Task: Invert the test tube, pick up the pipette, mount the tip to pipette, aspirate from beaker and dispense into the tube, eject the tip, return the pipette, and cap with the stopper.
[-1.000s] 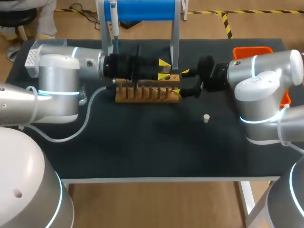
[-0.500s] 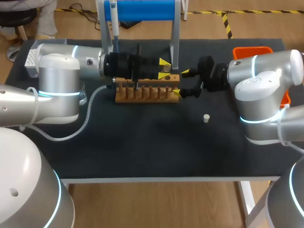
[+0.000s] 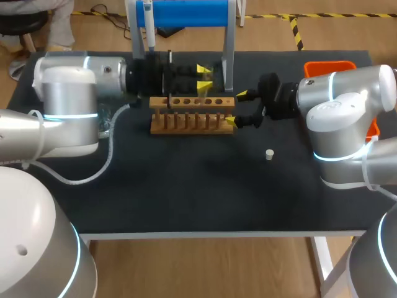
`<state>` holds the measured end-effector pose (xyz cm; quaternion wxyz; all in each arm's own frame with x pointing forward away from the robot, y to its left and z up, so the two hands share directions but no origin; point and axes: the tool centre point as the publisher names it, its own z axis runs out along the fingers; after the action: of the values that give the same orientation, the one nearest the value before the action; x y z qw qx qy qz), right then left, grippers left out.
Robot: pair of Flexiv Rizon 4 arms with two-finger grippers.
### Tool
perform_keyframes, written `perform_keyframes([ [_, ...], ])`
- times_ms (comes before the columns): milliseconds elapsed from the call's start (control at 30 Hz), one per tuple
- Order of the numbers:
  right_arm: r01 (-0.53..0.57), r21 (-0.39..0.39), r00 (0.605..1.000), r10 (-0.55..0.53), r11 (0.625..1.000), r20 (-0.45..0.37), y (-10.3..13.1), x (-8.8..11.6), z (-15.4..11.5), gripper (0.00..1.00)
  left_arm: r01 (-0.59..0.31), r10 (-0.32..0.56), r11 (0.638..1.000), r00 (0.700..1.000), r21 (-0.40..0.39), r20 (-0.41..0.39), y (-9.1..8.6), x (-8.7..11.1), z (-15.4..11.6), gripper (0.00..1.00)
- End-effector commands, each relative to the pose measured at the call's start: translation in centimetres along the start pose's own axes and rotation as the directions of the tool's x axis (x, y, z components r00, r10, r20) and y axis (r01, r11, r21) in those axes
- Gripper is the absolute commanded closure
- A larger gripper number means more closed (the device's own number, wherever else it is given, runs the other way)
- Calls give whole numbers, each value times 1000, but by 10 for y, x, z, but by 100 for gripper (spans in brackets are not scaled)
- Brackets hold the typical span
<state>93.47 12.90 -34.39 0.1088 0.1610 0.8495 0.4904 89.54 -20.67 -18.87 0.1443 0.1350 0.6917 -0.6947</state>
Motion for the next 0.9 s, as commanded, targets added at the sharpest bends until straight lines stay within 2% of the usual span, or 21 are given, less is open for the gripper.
perform_keyframes([
  [33, 0, -2, 1000, 0, 1000, -1, -1, 0, 0, 0, 43, -43, 999, 998, -9, 39, -2, -5, -2, 100],
  [233, 0, -2, 1000, 0, 1000, -1, -1, 0, 0, 0, 166, -163, 986, 979, -10, 123, 8, -15, -4, 100],
  [500, 0, -2, 1000, 0, 1000, -1, -1, 0, 0, 0, 243, -239, 970, 946, 10, 221, 18, -27, -7, 100],
  [833, 0, -2, 1000, 0, 1000, -1, -1, 0, 0, 0, 299, -297, 954, 922, 29, 247, 24, -50, -5, 100],
  [900, 0, -2, 1000, 0, 1000, -1, -1, 0, 0, 0, 291, -290, 956, 927, 35, 237, 25, -55, -4, 100],
])
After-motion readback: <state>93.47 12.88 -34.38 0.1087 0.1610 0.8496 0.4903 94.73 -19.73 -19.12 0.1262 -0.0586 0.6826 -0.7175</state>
